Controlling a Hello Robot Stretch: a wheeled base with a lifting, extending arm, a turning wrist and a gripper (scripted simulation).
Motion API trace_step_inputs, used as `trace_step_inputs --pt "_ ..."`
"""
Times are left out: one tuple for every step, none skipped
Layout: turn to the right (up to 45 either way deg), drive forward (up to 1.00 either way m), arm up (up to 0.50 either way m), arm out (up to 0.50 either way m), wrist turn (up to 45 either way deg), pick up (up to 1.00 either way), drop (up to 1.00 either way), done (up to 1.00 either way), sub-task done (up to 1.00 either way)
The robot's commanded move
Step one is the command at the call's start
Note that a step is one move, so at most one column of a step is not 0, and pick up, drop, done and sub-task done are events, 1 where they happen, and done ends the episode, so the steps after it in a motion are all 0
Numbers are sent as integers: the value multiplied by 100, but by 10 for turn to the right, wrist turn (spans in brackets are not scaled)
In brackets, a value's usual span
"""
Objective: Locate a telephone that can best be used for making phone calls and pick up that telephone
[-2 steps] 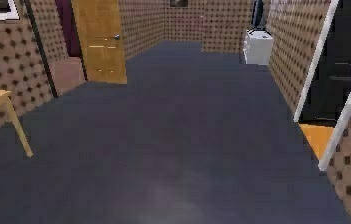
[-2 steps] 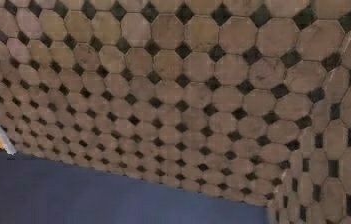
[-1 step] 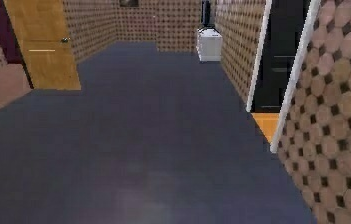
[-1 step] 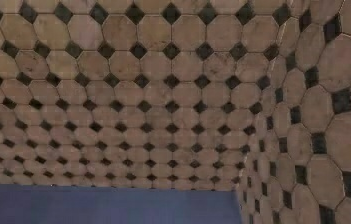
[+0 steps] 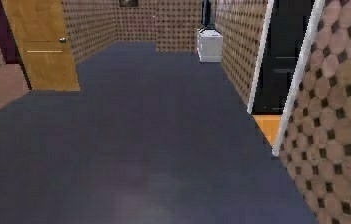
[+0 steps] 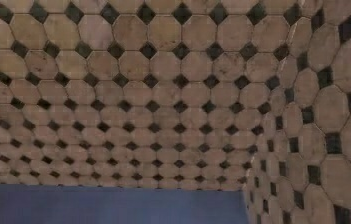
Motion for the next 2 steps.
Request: trace_step_inputs --pt "-450 0 0 0 0 0 0 0 0" --pt "-390 0 0 0 0 0 0 0 0"
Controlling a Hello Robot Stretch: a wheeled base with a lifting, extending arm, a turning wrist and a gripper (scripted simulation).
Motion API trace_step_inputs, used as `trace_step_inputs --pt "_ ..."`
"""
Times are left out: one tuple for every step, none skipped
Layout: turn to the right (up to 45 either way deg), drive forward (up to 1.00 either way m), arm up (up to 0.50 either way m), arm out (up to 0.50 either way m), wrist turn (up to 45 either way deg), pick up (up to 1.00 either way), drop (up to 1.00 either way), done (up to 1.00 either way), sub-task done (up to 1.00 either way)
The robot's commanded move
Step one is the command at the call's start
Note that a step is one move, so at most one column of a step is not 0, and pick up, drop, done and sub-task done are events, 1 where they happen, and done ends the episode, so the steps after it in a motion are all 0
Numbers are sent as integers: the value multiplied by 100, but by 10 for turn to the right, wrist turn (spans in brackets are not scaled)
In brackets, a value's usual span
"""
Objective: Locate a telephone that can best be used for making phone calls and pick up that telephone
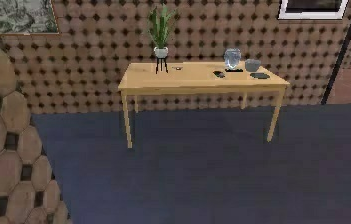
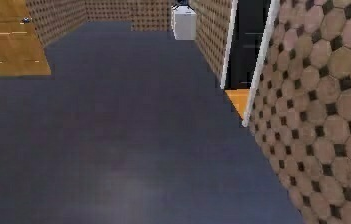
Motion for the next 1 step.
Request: trace_step_inputs --pt "0 100 0 0 0 0 0 0 0"
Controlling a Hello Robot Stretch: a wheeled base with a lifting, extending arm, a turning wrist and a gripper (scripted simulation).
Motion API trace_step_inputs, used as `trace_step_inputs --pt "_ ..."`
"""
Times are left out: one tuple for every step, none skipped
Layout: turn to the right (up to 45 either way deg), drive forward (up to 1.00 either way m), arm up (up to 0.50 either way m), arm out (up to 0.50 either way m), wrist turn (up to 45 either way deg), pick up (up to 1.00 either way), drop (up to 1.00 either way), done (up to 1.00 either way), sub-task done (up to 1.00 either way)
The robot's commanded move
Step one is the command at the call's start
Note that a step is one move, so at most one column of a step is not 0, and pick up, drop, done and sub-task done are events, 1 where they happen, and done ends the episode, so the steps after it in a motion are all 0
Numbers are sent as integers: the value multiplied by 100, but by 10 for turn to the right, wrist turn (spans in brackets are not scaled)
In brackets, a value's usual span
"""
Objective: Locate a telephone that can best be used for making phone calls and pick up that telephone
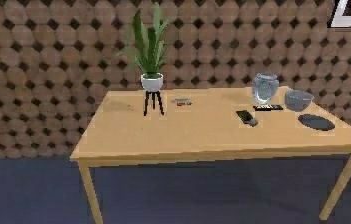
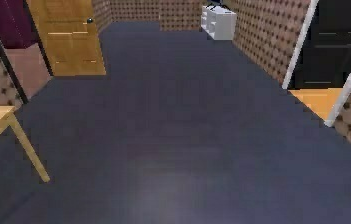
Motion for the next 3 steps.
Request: trace_step_inputs --pt "0 40 0 0 0 0 0 0 0" --pt "-450 0 0 0 0 0 0 0 0" --pt "-150 0 0 0 0 0 0 0 0"
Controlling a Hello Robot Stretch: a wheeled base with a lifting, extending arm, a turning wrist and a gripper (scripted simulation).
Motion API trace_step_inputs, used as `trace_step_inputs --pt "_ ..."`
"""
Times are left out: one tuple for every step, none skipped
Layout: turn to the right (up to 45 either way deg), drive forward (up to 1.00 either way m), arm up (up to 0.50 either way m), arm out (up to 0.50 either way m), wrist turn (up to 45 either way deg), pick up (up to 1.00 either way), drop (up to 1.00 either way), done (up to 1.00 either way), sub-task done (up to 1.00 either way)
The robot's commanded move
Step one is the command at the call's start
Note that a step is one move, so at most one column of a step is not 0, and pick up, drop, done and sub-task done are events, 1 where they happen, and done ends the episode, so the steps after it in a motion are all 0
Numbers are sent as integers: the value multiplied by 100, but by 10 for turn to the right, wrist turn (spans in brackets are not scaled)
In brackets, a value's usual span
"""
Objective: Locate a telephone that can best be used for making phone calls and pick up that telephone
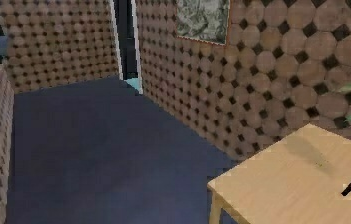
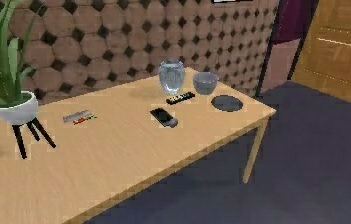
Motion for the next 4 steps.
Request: trace_step_inputs --pt "450 0 0 0 0 0 0 0 0" --pt "450 0 0 0 0 0 0 0 0" --pt "180 0 0 0 0 0 0 0 0" --pt "0 45 0 0 0 0 0 0 0"
